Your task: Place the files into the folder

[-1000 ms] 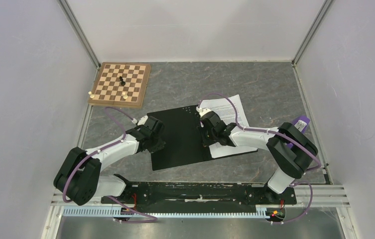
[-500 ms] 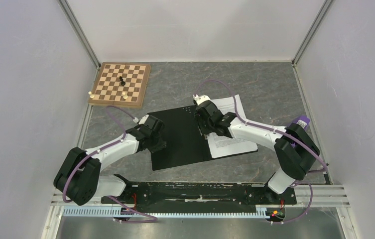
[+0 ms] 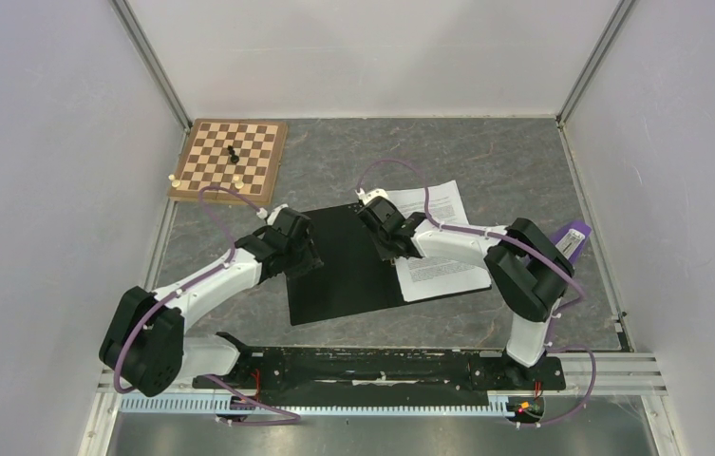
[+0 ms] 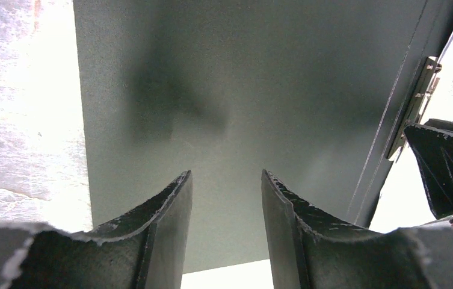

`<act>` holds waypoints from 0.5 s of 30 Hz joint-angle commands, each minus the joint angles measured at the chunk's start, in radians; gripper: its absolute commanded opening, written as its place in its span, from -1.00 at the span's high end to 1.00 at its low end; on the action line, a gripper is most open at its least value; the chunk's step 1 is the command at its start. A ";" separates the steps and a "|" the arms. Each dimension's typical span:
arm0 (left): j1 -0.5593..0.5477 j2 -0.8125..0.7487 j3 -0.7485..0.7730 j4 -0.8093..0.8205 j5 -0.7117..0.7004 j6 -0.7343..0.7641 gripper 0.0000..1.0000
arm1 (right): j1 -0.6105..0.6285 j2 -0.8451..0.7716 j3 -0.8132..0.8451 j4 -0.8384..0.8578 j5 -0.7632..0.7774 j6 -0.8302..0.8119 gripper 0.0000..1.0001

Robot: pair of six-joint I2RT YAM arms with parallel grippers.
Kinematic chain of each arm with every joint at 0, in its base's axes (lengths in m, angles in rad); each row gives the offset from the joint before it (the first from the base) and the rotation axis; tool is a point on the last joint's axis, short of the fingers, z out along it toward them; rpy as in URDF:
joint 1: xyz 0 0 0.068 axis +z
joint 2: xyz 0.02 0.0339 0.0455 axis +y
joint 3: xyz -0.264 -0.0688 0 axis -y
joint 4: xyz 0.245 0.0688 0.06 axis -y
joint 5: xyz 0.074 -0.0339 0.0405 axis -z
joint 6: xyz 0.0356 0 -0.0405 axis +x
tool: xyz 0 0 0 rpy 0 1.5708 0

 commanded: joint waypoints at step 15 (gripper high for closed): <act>0.033 -0.051 0.018 -0.031 0.002 0.046 -0.07 | 0.047 0.036 0.028 -0.029 0.081 0.027 0.62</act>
